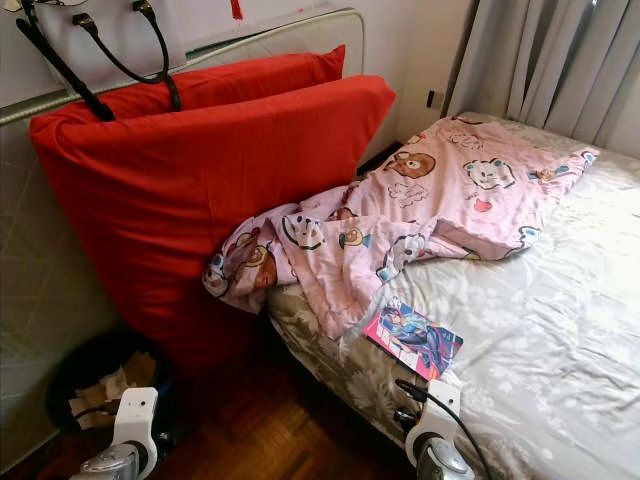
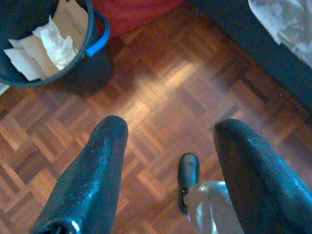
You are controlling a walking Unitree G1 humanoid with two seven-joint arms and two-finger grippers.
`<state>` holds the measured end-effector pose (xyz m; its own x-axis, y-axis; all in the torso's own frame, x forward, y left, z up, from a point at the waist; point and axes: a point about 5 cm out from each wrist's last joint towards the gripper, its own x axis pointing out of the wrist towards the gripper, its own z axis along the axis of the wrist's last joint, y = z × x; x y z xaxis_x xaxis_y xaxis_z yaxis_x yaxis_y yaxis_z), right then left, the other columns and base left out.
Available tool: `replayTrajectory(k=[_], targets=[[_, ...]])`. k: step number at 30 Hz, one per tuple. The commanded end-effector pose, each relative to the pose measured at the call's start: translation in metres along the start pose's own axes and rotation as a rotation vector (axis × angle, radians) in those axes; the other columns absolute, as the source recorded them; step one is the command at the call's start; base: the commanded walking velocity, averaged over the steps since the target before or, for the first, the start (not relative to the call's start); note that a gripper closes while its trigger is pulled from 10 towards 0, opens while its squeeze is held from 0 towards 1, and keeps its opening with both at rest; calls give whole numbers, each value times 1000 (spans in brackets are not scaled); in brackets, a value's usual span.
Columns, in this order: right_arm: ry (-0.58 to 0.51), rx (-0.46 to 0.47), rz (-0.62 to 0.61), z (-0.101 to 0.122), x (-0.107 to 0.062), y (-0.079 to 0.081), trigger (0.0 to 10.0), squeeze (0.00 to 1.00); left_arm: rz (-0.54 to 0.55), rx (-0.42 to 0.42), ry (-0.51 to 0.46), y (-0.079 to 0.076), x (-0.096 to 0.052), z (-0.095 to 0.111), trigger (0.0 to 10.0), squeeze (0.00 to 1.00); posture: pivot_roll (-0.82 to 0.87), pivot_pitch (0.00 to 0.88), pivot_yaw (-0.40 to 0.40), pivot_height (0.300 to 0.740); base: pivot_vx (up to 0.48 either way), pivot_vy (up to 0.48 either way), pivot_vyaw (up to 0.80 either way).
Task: Clean up the room
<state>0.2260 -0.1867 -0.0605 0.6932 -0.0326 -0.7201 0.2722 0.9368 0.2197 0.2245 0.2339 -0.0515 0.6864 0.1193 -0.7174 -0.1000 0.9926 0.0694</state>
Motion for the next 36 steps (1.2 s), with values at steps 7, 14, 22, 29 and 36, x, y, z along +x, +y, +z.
replayTrajectory(k=[7,14,22,29,36], targets=[[-128,-31,55,2,-4,1,10000,0,22,-85,-93,5,-4,-4,10000,0,55,0,18,740,0,0,0],[-284,-139,118,0,-15,-5,10000,0,21,-49,-166,6,-11,-15,10000,0,41,34,-4,740,0,0,0],[-292,-184,111,-16,-24,-19,10000,0,-28,-13,-540,-10,-30,11,10000,0,38,70,-45,740,0,0,0],[-263,-148,10,-23,-27,-35,10000,0,18,259,-761,-16,-48,19,10000,0,11,87,-48,740,0,0,0],[-257,-125,-55,-15,-25,-44,10000,0,-58,132,-634,-37,-43,10,10000,0,10,92,-24,740,0,0,0]])
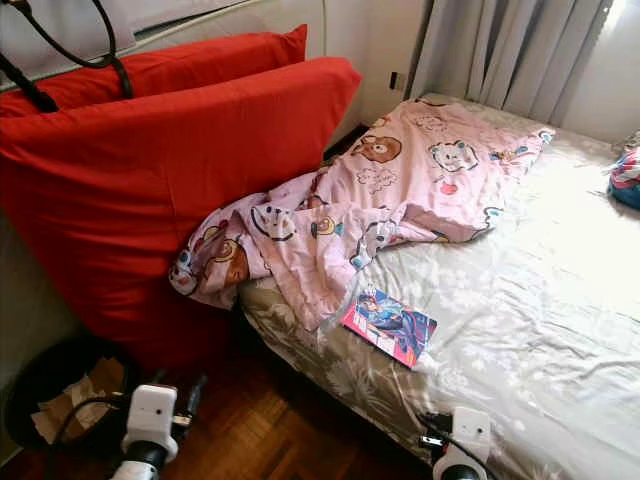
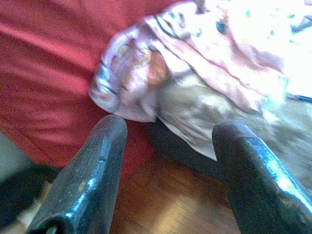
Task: Clean up the room
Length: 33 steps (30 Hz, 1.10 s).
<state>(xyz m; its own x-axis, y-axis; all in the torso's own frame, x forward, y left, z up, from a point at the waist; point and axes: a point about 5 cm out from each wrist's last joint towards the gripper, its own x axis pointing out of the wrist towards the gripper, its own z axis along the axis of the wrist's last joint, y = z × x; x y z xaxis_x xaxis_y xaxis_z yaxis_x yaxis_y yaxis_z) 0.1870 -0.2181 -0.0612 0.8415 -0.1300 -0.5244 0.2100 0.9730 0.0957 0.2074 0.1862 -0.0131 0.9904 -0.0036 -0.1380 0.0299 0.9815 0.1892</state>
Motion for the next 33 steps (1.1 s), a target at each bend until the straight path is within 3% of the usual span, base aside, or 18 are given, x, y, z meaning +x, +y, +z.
replayTrajectory(k=[1,6,9,10,11,15,19,22,24,30,33], targets=[[-4,30,-43,2,1,-3,10000,0,29,-92,62,9,1,-5,10000,0,13,93,-20,740,0,0,0],[-22,31,-11,8,5,4,10000,0,51,-121,78,21,10,-3,10000,0,1,82,-43,740,0,0,0],[2,37,7,8,8,10,10000,0,63,-156,151,25,13,-10,10000,0,8,73,-58,740,0,0,0],[-19,43,11,11,10,15,10000,0,63,-179,194,25,14,-14,10000,0,19,66,-60,740,0,0,0],[-153,35,27,25,9,23,10000,0,61,-195,240,23,15,-19,10000,0,19,66,-60,740,0,0,0],[-40,94,19,16,14,28,10000,0,24,-176,383,19,16,-32,10000,0,38,48,-42,740,0,0,0],[106,43,6,-1,11,28,10000,0,6,-159,543,19,7,-48,10000,0,53,24,-20,740,0,0,0],[106,51,-8,-3,10,30,10000,0,11,-160,562,22,7,-49,10000,0,46,19,-13,740,0,0,0],[99,124,-8,-10,5,39,10000,0,39,-181,601,24,7,-52,10000,0,24,11,2,740,0,0,0],[-37,132,-2,1,1,53,10000,0,23,-179,591,21,20,-43,10000,0,40,8,12,740,0,0,0],[-43,119,3,1,-6,62,10000,0,22,-181,593,22,18,-45,10000,0,34,0,16,740,0,0,0]])
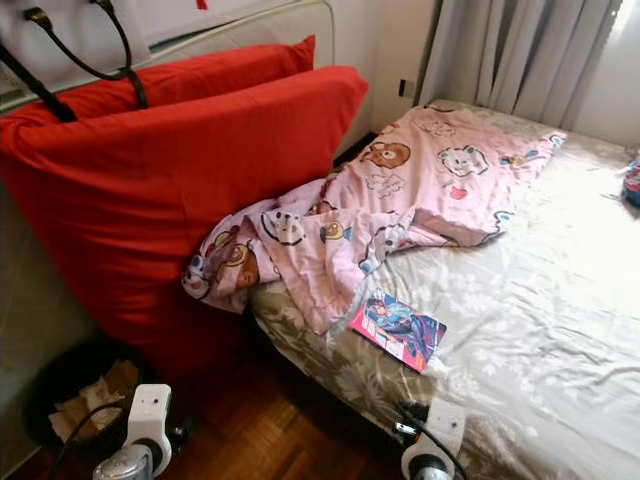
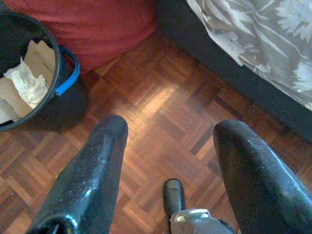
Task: Clean up the room
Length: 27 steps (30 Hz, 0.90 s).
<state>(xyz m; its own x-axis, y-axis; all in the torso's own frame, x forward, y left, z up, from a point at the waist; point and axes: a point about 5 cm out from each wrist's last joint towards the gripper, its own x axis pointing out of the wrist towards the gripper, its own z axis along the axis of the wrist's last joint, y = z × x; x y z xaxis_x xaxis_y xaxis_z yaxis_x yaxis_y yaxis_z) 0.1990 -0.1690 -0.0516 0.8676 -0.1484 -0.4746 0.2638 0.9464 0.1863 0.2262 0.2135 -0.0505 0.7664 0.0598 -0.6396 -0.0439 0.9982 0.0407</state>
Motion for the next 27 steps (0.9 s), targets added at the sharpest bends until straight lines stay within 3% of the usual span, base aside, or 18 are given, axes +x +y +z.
replayTrajectory(k=[1,7,13,18,27], targets=[[23,11,0,-6,-6,10,10000,0,10,-12,35,3,-3,-9,10000,0,33,0,15,740,0,0,0],[83,-33,-42,-9,-16,14,10000,0,11,-20,65,5,-3,-13,10000,0,14,0,15,740,0,0,0],[117,-85,-20,11,-34,30,10000,0,20,-51,78,2,-3,-14,10000,0,48,0,-22,740,0,0,0],[236,-154,-33,11,-38,30,10000,0,17,-53,73,1,-2,-13,10000,0,48,0,-26,740,0,0,0],[226,-113,-25,23,-46,36,10000,0,32,-53,93,4,-3,-16,10000,0,60,0,-16,740,0,0,0]])
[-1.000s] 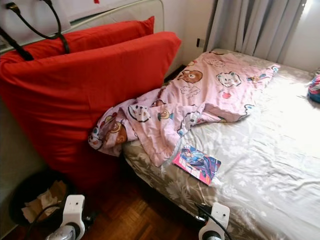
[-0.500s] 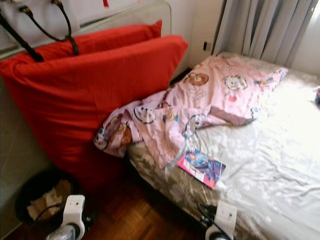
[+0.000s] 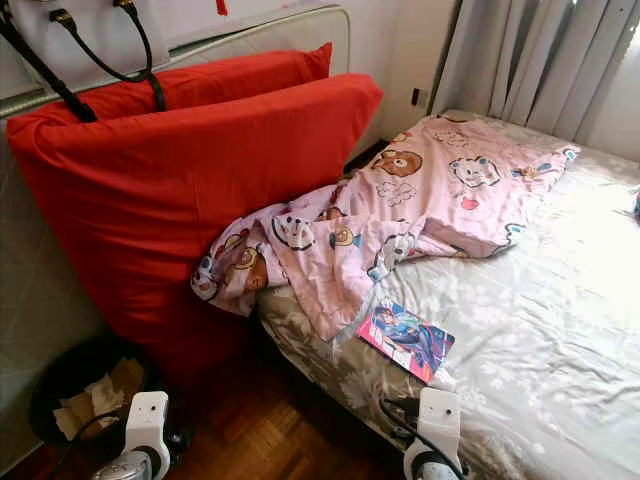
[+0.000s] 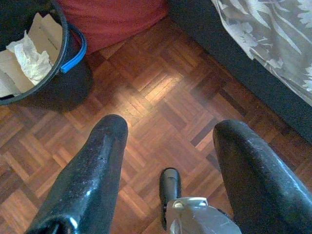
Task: Clean up the room
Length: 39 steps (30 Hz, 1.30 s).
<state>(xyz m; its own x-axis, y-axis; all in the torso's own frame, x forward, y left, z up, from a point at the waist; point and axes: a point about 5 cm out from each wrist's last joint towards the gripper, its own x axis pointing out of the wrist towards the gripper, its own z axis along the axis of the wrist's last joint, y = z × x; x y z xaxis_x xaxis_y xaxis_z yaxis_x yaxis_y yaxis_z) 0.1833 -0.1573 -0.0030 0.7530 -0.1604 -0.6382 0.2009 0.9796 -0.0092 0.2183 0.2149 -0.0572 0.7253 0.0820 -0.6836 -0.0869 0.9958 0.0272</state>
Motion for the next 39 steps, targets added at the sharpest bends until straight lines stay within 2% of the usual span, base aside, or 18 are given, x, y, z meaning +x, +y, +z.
replayTrajectory(k=[1,6,8,9,12,13,14,15,19,20,21,22,23,27,33,35,38,39], targets=[[45,82,34,-5,-9,22,10000,0,9,-12,32,3,-1,-5,10000,0,62,0,-13,740,0,0,0],[104,83,-28,-7,-13,21,10000,0,10,-8,26,4,-1,-4,10000,0,64,0,-8,740,0,0,0],[108,111,-80,-7,-16,21,10000,0,10,-6,23,4,-1,-3,10000,0,64,0,-6,740,0,0,0],[94,148,-145,-7,-18,20,10000,0,9,-4,21,4,0,-2,10000,0,64,0,-5,740,0,0,0],[29,139,-233,-2,-20,17,10000,0,7,-2,19,4,0,-2,10000,0,64,0,-6,740,0,0,0],[9,109,-248,0,-21,16,10000,0,7,-2,18,4,0,-2,10000,0,64,0,-6,740,0,0,0],[-32,-19,-248,7,-20,12,10000,0,5,-2,18,3,0,-2,10000,0,64,0,-7,740,0,0,0],[-32,-19,-248,7,-20,12,10000,0,5,-2,18,3,0,-2,10000,0,64,0,-7,740,0,0,0],[-98,-195,-210,18,-18,10,10000,0,2,-1,17,3,0,-2,10000,0,65,0,-9,740,0,0,0],[-127,-241,-219,21,-18,10,10000,0,1,0,17,3,0,-1,10000,0,64,0,-10,740,0,0,0],[-127,-241,-219,21,-18,10,10000,0,1,0,17,3,0,-1,10000,0,64,0,-10,740,0,0,0],[-141,-305,-240,24,-18,9,10000,0,0,2,17,3,0,-2,10000,0,65,0,-11,740,0,0,0],[-148,-327,-267,25,-19,8,10000,0,-1,4,18,3,0,-1,10000,0,67,0,-11,740,0,0,0],[-128,-320,-303,23,-21,8,10000,0,-2,7,18,2,0,-1,10000,0,69,0,-12,740,0,0,0],[-113,-211,-287,19,-21,10,10000,0,-3,13,18,3,0,-1,10000,0,70,0,-13,740,0,0,0],[-126,-303,-270,22,-20,10,10000,0,-6,17,19,3,0,-2,10000,0,69,0,-13,740,0,0,0],[-152,-387,-247,26,-19,10,10000,0,-7,18,19,3,0,-2,10000,0,71,0,-14,740,0,0,0],[-152,-387,-247,26,-19,10,10000,0,-7,18,19,3,0,-2,10000,0,71,0,-14,740,0,0,0]])
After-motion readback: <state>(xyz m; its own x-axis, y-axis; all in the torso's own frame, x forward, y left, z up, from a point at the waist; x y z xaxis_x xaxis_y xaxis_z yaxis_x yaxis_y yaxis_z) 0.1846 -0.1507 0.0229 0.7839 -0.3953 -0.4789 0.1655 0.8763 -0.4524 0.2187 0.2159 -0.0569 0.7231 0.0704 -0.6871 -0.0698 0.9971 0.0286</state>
